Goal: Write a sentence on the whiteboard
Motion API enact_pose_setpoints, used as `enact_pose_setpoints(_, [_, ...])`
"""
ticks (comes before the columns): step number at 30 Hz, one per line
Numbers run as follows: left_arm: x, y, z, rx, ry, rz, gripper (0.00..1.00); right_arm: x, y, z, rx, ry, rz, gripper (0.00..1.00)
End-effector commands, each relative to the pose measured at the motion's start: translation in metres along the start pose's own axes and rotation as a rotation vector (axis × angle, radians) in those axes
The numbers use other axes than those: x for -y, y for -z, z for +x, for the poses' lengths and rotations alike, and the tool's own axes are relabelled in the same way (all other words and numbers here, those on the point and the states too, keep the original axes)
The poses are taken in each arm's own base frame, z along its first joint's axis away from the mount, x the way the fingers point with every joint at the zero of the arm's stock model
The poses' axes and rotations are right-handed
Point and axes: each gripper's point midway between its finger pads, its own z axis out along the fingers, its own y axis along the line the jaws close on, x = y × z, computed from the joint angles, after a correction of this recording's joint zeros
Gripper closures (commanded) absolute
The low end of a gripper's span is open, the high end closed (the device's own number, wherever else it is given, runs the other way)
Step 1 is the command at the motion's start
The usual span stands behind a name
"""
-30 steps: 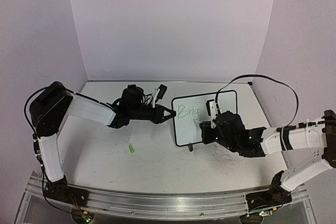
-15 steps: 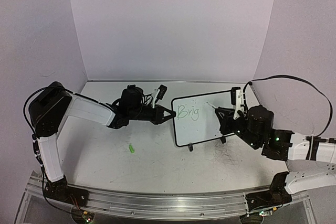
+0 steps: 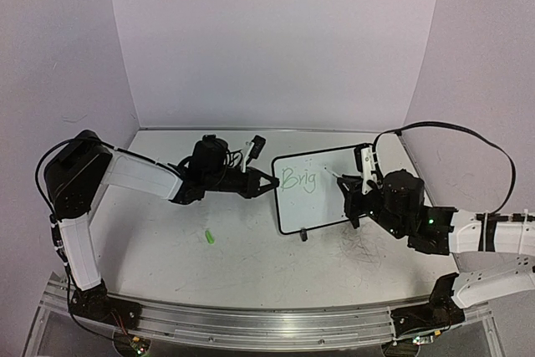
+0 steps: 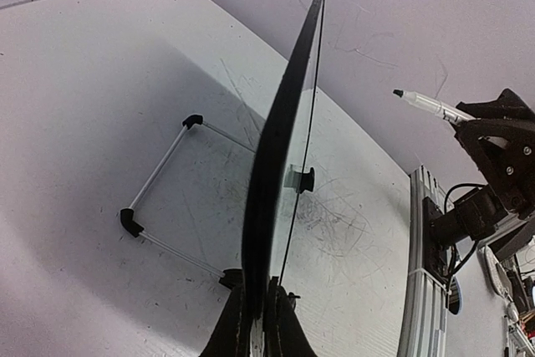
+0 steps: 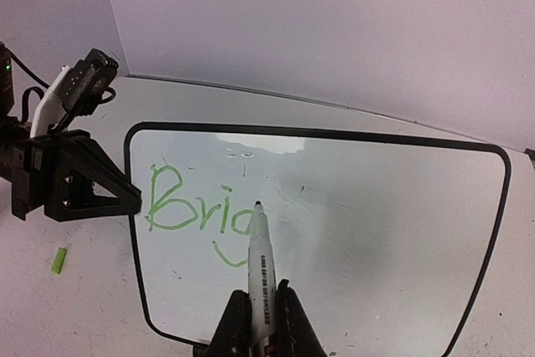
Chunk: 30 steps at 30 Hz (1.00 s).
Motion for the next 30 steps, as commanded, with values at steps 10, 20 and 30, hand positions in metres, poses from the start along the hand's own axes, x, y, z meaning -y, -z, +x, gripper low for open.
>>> enact_pose_setpoints(10, [-0.01,0.011,-0.006,-0.026,-0.009,-0.102,1.0,-0.008,-0.006,0.003,0.02,0.013,-0.034,1.0])
enact_pose_setpoints(20, [-0.009,0.012,-0.004,-0.031,-0.014,-0.099,1.0,-0.001,-0.004,-0.001,0.041,0.013,-0.002,1.0])
enact_pose_setpoints(30, [-0.008,0.011,-0.01,-0.02,-0.027,-0.097,1.0,0.011,-0.002,-0.012,0.059,0.028,0.071,1.0])
